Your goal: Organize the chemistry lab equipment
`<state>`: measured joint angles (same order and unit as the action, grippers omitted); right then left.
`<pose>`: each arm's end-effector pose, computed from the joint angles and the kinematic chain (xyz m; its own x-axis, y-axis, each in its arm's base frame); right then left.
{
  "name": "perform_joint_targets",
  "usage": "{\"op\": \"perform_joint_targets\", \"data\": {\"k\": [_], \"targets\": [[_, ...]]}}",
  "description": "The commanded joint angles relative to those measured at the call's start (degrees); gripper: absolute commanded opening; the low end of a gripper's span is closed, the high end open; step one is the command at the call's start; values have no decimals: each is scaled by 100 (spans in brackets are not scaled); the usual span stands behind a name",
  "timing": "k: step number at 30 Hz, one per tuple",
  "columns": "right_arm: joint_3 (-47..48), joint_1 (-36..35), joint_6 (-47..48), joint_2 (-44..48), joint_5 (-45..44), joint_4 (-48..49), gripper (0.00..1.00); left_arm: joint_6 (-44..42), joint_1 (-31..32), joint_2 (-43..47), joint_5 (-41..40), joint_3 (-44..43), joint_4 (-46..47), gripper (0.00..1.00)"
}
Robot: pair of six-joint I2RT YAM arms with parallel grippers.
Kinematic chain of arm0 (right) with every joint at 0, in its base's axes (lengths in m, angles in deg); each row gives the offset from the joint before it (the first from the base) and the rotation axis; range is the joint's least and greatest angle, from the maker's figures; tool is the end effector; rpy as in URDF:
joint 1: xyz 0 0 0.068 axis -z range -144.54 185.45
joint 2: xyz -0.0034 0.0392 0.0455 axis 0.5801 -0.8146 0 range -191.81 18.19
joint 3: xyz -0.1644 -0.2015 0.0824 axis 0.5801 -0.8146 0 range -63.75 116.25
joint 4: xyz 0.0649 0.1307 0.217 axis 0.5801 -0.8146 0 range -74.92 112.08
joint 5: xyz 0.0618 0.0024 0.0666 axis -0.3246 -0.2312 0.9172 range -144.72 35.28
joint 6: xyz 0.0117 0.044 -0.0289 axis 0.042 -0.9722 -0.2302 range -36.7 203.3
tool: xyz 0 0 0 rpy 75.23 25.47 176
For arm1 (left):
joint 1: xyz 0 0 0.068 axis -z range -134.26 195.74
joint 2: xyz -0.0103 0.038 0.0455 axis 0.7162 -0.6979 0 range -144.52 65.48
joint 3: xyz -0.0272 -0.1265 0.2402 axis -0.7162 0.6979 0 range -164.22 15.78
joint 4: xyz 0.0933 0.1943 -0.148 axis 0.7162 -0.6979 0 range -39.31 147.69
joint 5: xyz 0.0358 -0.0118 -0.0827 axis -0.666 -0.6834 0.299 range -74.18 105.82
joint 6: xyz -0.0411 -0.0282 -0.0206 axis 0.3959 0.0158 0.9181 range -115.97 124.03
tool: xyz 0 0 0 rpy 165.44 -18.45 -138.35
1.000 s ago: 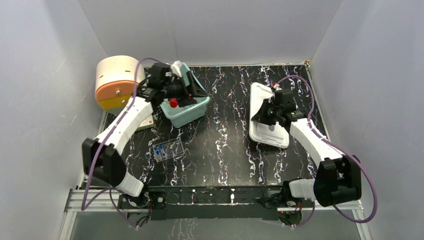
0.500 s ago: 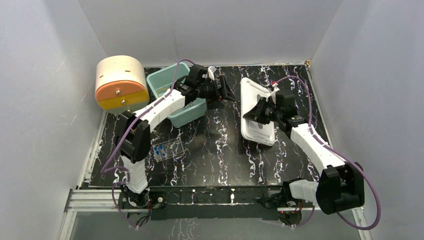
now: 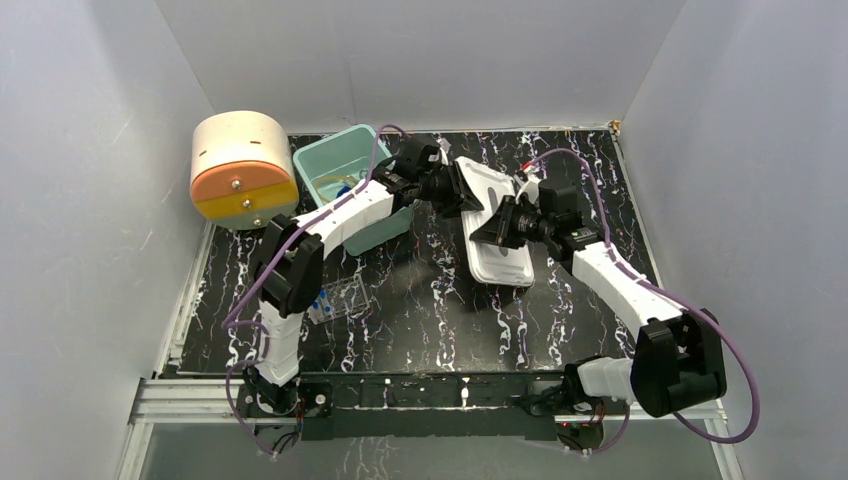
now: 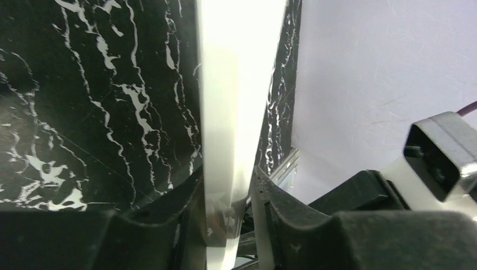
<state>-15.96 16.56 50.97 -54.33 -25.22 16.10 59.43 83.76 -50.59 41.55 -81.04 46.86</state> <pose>0.2580 0.1068 0.2637 -0.7731 0.2274 -0.5921 -0.3182 0.6684 0.6723 0.3678 -0.3072 0.2734 -0.9246 -0.2184 -0.3122 0.1580 0.5258 -0.8358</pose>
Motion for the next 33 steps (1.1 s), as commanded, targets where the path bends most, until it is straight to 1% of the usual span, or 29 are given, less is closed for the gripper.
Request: {"op": "perform_joint_targets", "data": {"k": [1,2,3,5,6,8,10,16,20,22,25,28,31,33], "targets": [[427,-47,123,-92,160,318,20,-166,25,318,-183,-41,-136,21],[441,-53,100,-36,76,278,28,-313,21,366,-270,-104,-200,17],[423,-46,82,30,37,295,31,-444,17,383,-321,-145,-275,16],[368,-52,26,208,-75,384,47,-673,6,445,-497,-292,-441,15],[349,-53,-4,311,-108,413,53,-773,-10,483,-533,-380,-500,14],[364,-52,-34,504,-258,390,61,-907,-99,600,-561,-459,-554,14],[414,-51,-51,698,-422,355,66,-952,-211,742,-558,-482,-556,14],[655,-39,-289,1242,-820,482,73,-742,-680,1280,-315,-396,-455,14],[743,-36,-560,1418,-980,789,75,-456,-1266,1758,265,-218,12,15],[786,-32,-694,1441,-981,909,76,-434,-1491,1982,428,-282,51,16],[1008,-26,-791,1392,-1141,887,76,-431,-1823,2189,480,-444,-144,16],[1257,-9,-780,1295,-1441,767,79,-293,-2149,2417,545,-401,-134,16],[1694,9,-783,905,-1384,531,79,-45,-2475,2621,708,-231,37,16],[2019,23,-862,568,-1221,179,79,157,-2695,2767,847,-44,215,16]]}}
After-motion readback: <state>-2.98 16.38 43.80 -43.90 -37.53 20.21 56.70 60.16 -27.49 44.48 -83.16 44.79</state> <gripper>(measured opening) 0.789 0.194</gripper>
